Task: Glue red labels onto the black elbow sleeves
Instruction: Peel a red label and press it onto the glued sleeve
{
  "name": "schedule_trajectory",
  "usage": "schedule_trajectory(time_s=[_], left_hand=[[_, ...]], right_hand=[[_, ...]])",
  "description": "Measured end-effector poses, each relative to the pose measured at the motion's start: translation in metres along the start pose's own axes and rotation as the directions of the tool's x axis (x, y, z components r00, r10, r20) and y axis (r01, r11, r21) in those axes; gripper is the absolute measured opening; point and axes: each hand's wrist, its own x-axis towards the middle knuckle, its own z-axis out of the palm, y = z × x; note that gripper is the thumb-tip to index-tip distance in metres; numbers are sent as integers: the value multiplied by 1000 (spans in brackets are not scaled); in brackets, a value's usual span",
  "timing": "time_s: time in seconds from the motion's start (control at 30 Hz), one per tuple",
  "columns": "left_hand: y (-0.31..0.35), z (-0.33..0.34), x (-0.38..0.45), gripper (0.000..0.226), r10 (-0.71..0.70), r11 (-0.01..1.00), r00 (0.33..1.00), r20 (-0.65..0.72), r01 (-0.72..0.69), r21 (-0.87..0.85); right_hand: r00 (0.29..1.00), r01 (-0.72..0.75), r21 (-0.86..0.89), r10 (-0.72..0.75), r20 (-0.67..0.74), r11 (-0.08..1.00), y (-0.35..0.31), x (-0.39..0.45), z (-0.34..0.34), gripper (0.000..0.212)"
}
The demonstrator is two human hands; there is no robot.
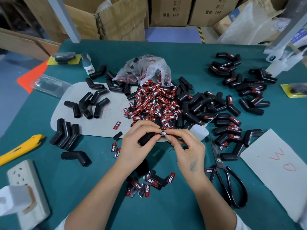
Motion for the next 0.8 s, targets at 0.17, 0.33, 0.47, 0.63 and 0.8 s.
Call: schedule_trajectory(time_s=[0.17, 0.33, 0.47, 0.63, 0.8], left_hand=[[1, -3, -1, 18, -26, 999, 999, -29, 25, -42], [4, -2, -2, 17, 1, 1000, 999, -41, -2, -18], [5, -1, -3, 14, 15, 1000, 998, -54, -15, -4], [7, -1, -3, 12, 40, 999, 998, -53, -39, 17], [6, -1, -3, 13, 59, 998, 997, -58, -57, 37]], right_hand=[[997, 81, -26, -81, -12, 996, -1, 0, 1, 17], [995, 93, -24, -94, -19, 995, -2, 0, -2, 15], [996, 88, -16, -89, -23, 996, -4, 1, -3, 15], [996, 84, -30, -85, -22, 996, -3, 2, -3, 15], [1000, 3, 40, -3, -2, 999, -2, 0, -3, 15]])
